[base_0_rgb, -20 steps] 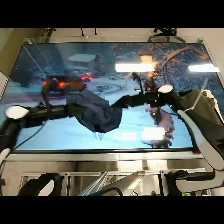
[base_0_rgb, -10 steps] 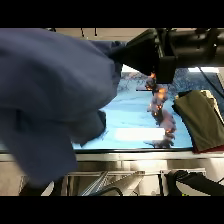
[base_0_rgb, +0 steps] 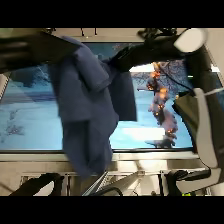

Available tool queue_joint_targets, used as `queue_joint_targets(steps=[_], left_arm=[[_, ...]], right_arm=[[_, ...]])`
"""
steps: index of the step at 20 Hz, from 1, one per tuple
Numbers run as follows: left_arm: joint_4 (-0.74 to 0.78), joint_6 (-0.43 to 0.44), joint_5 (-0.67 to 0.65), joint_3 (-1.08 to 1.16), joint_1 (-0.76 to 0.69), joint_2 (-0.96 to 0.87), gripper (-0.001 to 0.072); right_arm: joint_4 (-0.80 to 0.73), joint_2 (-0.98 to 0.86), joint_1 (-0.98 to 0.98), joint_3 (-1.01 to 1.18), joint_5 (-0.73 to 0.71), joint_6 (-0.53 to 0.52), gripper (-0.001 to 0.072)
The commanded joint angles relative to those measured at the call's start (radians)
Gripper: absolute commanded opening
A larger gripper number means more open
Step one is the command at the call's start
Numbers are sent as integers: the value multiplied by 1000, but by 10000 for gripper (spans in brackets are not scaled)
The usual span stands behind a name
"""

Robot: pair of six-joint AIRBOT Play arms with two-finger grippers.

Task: Fold the shirts.

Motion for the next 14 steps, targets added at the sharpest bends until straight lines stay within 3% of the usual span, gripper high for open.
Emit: queue_joint_targets(steps=[1,3,4,5,6,7,9,11,13,14], left_arm=[[0,164,87,-74,14,-263,11],[-3,180,116,-52,20,-406,26],[-3,179,89,-18,33,-467,414],[-5,151,50,22,49,-513,692],[-5,110,0,67,70,-550,692],[-4,82,-56,113,95,-575,691],[-2,18,-172,180,146,-592,691],[0,-19,-290,188,175,-581,690],[8,-32,-357,106,165,-537,690],[53,-31,-358,37,150,-502,690]], right_arm=[[-270,-233,0,3,-29,118,17],[-340,-343,-18,3,-78,189,18],[-342,-379,-34,3,-102,213,20],[-340,-401,-55,3,-111,235,107],[-339,-406,-77,3,-113,255,342],[-338,-401,-104,5,-113,283,466],[-323,-380,-170,4,-107,292,455],[-243,-385,-252,4,-50,283,341],[-154,-414,-317,4,27,272,353],[-124,-431,-333,4,69,272,448]])
